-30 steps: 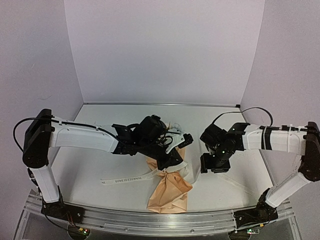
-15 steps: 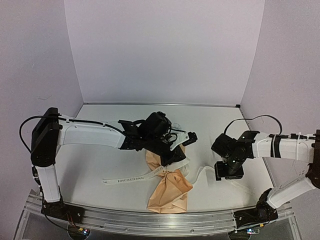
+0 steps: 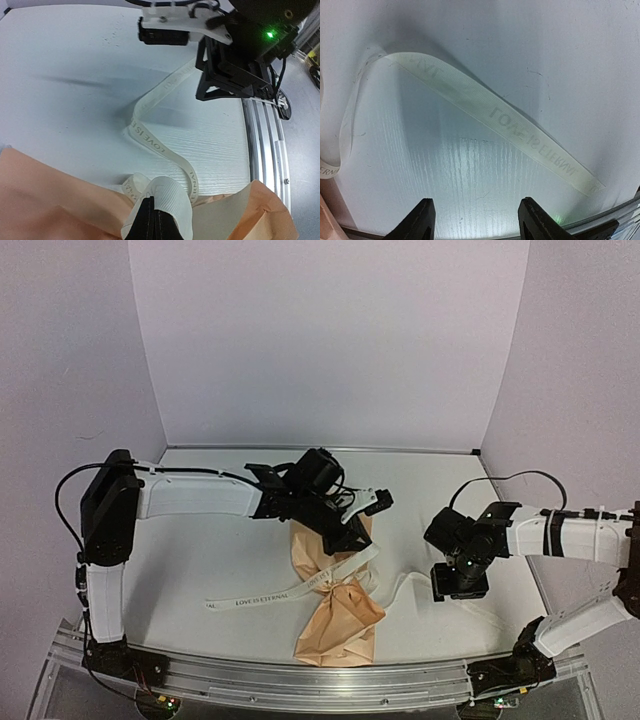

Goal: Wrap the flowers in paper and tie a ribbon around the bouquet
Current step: Cross the half-tied ribbon over the folded bouquet.

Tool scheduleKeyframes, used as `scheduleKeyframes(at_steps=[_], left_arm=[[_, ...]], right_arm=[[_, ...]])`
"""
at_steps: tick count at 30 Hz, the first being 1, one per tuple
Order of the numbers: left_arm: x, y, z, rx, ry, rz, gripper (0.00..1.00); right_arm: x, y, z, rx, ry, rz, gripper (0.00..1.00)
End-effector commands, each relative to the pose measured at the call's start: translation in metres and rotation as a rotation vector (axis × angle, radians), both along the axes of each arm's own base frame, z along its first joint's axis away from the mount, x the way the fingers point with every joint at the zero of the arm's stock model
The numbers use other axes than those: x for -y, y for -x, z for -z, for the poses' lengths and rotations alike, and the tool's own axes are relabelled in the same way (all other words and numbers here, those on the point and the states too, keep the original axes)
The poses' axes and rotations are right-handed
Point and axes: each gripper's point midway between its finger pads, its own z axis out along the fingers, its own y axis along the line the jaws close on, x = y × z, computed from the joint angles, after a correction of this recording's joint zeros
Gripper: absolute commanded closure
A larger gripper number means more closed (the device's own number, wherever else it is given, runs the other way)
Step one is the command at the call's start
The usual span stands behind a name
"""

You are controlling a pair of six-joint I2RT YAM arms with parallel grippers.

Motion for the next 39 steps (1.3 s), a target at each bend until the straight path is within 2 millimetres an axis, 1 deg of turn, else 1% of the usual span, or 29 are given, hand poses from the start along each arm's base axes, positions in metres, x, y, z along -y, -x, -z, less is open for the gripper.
scheduleKeyframes(at_steps=[1, 3, 6, 8, 10, 13, 17, 20, 23, 27, 29, 32, 39], left_arm=[[0.012, 0.054, 0.011, -0.052, -0.051, 0.148, 1.0], [0.009, 0.072, 0.026, -0.077, -0.086, 0.17, 1.0], [0.0, 0.094, 0.048, -0.123, -0.124, 0.18, 1.0], [-0.008, 0.107, 0.066, -0.145, -0.154, 0.18, 1.0], [-0.014, 0.112, 0.082, -0.172, -0.181, 0.168, 1.0], [-0.021, 0.111, 0.104, -0.18, -0.212, 0.139, 1.0], [-0.022, 0.107, 0.12, -0.177, -0.244, 0.117, 1.0], [-0.02, 0.105, 0.124, -0.174, -0.245, 0.108, 1.0], [-0.019, 0.104, 0.122, -0.167, -0.236, 0.105, 1.0], [-0.018, 0.1, 0.112, -0.149, -0.218, 0.096, 1.0], [-0.018, 0.097, 0.108, -0.147, -0.206, 0.092, 1.0], [-0.019, 0.095, 0.107, -0.151, -0.207, 0.088, 1.0], [-0.024, 0.093, 0.105, -0.172, -0.206, 0.081, 1.0]], right_arm=[[0.006, 0.0, 0.0, 0.003, 0.021, 0.026, 0.43], [0.007, 0.0, 0.0, 0.01, 0.027, 0.031, 0.43], [0.011, -0.002, 0.001, 0.018, 0.045, 0.041, 0.43], [0.012, -0.003, 0.002, 0.016, 0.052, 0.049, 0.42], [0.012, -0.005, 0.003, 0.009, 0.052, 0.06, 0.42], [0.013, -0.009, 0.004, -0.001, 0.056, 0.079, 0.39], [0.017, -0.012, 0.007, -0.017, 0.043, 0.122, 0.38], [0.019, -0.016, 0.005, -0.007, 0.04, 0.115, 0.36], [0.019, -0.022, 0.003, -0.002, 0.059, 0.038, 0.33], [0.009, -0.035, 0.01, -0.01, 0.015, -0.059, 0.31], [0.001, -0.044, 0.015, -0.025, -0.013, -0.099, 0.3], [-0.015, -0.058, 0.019, -0.05, -0.079, -0.123, 0.29], [-0.042, -0.087, 0.026, -0.07, -0.105, -0.191, 0.3]])
